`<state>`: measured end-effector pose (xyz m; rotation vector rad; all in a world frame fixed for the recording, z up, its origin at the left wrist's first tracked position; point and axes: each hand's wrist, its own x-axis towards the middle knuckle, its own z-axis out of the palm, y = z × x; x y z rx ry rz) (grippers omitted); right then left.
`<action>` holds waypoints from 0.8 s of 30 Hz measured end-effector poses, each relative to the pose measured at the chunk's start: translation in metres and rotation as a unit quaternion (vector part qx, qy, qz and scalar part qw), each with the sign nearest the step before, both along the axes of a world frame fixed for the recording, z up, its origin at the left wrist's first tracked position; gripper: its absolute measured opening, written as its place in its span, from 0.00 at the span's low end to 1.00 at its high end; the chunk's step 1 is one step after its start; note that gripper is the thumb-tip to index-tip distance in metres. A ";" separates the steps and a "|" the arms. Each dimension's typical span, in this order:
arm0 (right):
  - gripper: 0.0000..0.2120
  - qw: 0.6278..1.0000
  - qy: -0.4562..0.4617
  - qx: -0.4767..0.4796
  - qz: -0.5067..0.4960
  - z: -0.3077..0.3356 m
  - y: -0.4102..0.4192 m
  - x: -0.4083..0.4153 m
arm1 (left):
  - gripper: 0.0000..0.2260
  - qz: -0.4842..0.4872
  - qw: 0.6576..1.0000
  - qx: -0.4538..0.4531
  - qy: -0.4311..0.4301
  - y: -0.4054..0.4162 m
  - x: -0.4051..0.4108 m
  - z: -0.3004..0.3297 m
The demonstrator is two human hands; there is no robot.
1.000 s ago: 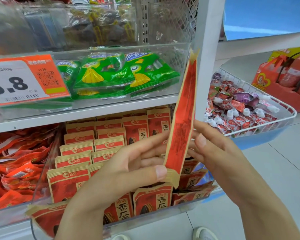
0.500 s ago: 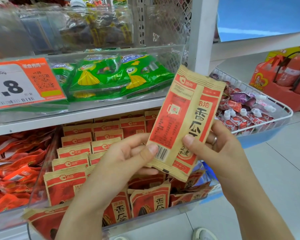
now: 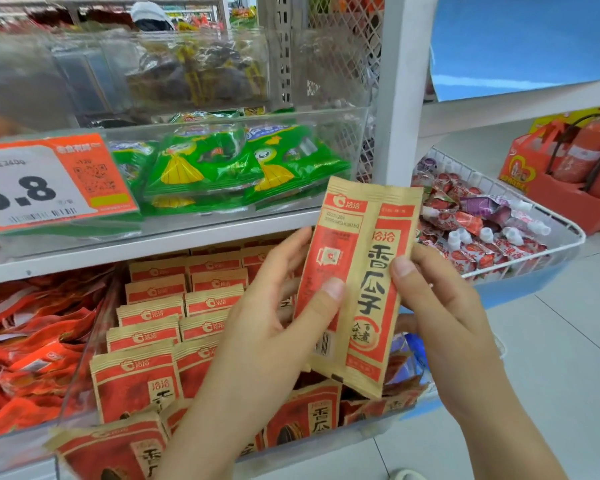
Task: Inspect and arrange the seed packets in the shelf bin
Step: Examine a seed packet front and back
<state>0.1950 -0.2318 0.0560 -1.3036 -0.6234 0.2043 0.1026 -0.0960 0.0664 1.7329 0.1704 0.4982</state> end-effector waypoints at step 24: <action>0.13 0.990 -0.101 -0.012 0.102 0.004 0.008 -0.012 | 0.30 0.276 0.926 0.255 -0.044 -0.016 0.017 0.001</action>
